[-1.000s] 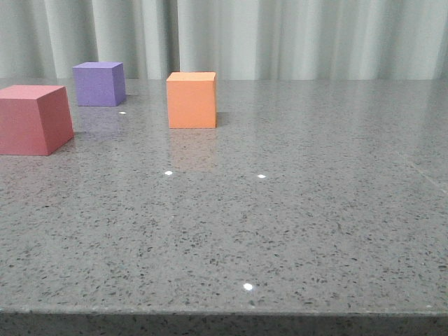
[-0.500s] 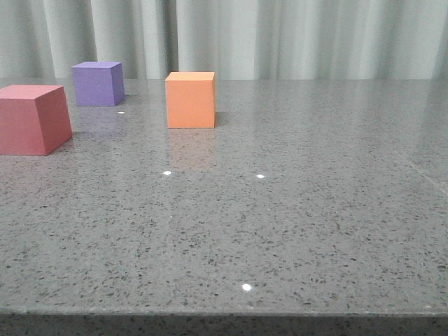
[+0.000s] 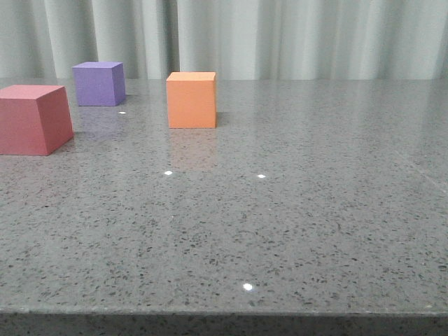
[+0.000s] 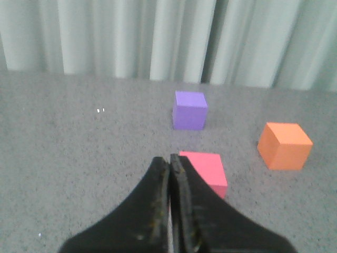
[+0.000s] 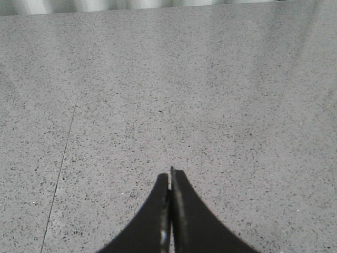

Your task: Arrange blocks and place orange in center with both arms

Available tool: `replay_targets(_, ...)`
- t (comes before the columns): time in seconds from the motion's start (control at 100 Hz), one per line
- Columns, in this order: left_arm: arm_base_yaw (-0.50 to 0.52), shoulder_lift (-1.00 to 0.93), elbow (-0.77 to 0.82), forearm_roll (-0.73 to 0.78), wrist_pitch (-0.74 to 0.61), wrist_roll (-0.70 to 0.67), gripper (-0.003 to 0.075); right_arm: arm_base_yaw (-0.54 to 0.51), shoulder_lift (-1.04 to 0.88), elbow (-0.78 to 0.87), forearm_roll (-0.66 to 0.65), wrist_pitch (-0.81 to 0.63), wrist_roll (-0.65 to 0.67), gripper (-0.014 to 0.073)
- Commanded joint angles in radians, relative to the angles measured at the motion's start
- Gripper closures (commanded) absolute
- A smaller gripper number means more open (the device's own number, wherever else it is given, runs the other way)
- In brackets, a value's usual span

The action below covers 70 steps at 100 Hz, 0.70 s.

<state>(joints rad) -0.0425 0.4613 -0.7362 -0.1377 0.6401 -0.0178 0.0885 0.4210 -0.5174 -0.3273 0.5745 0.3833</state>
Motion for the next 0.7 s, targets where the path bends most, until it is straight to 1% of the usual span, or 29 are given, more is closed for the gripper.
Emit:
replay_targets(0.0,-0.007,0.112,-0.142,-0.012,0.074,0.001,0.0741,-0.005,0.004,-0.027,-0.016,-0.076,-0.007,0.0704)
replay_targets(0.05,-0.007,0.161,-0.195,-0.012,0.142,0.001,0.0741,-0.005,0.004,-0.027,-0.016,-0.076,-0.007,0.0704)
replay_targets(0.12,-0.007,0.218,-0.25,-0.012,0.191,0.001,0.0741,-0.005,0.004,-0.027,-0.016,-0.076,-0.007,0.0704)
replay_targets(0.25,-0.007,0.289,-0.289,-0.012,0.194,0.001,0.0741,-0.005,0.004,-0.027,-0.016,-0.076,-0.007,0.0704)
replay_targets(0.59,-0.007,0.394,-0.289,0.001,0.223,0.001,0.0738,-0.005,0.004,-0.027,-0.016,-0.076,-0.007,0.0704)
replay_targets(0.66,-0.007,0.409,-0.289,0.001,0.241,0.001,0.0709,-0.005,0.004,-0.027,-0.016,-0.076,-0.007,0.0704)
replay_targets(0.69,-0.007,0.415,-0.289,0.001,0.246,0.001,0.067,-0.005,0.004,-0.027,-0.016,-0.076,-0.007,0.0704)
